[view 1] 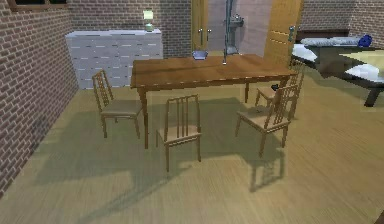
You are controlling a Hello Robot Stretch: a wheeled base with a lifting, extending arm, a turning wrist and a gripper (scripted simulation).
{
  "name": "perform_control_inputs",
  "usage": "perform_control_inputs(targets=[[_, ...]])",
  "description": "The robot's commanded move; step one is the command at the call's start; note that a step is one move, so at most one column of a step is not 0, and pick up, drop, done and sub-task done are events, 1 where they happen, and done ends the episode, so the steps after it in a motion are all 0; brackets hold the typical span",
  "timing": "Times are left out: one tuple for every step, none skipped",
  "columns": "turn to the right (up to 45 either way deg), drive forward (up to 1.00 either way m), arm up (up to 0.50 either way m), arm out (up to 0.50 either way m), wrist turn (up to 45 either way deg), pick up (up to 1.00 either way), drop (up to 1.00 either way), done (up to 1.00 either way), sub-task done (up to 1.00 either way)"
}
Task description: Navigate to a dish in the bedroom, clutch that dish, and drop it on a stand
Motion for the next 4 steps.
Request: perform_control_inputs(targets=[[-3.0, 0.00, 0.00, 0.00, 0.0, 0.00, 0.00, 0.00, 0.00], [0.0, 0.45, 0.00, 0.00, 0.0, 0.00, 0.00, 0.00, 0.00], [45.0, 0.00, 0.00, 0.00, 0.0, 0.00, 0.00, 0.00, 0.00], [6.0, 0.00, 0.00, 0.00, 0.0, 0.00, 0.00, 0.00, 0.00]])
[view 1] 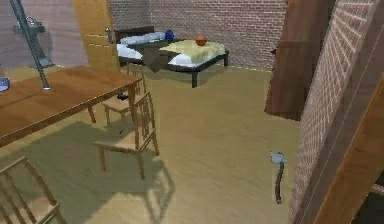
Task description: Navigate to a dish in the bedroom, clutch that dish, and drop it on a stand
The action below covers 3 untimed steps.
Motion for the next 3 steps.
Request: perform_control_inputs(targets=[[0.0, 1.00, 0.00, 0.00, 0.0, 0.00, 0.00, 0.00, 0.00], [0.0, 0.50, 0.00, 0.00, 0.0, 0.00, 0.00, 0.00, 0.00], [21.0, 0.00, 0.00, 0.00, 0.0, 0.00, 0.00, 0.00, 0.00]])
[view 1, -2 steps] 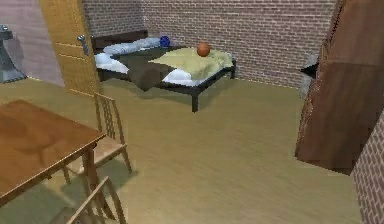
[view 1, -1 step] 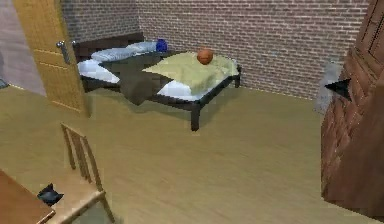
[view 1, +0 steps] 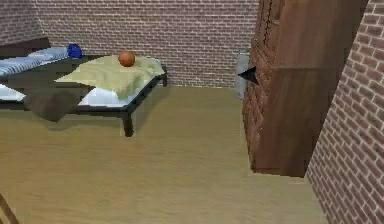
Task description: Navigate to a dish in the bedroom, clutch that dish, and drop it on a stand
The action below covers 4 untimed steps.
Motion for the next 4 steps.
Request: perform_control_inputs(targets=[[0.0, 0.15, 0.00, 0.00, 0.0, 0.00, 0.00, 0.00, 0.00], [-36.0, 0.00, 0.00, 0.00, 0.0, 0.00, 0.00, 0.00, 0.00], [0.0, 1.00, 0.00, 0.00, 0.0, 0.00, 0.00, 0.00, 0.00], [-3.0, 0.00, 0.00, 0.00, 0.0, 0.00, 0.00, 0.00, 0.00]])
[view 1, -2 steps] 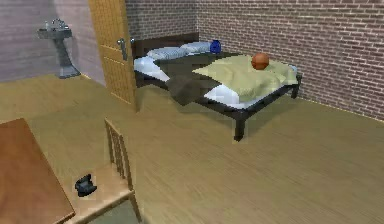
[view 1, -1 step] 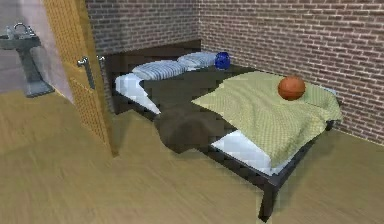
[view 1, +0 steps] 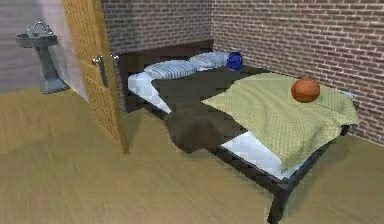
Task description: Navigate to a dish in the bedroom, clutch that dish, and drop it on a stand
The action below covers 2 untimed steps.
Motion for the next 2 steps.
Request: perform_control_inputs(targets=[[0.0, 0.15, 0.00, 0.00, 0.0, 0.00, 0.00, 0.00, 0.00], [-42.0, 0.00, 0.00, 0.00, 0.0, 0.00, 0.00, 0.00, 0.00]])
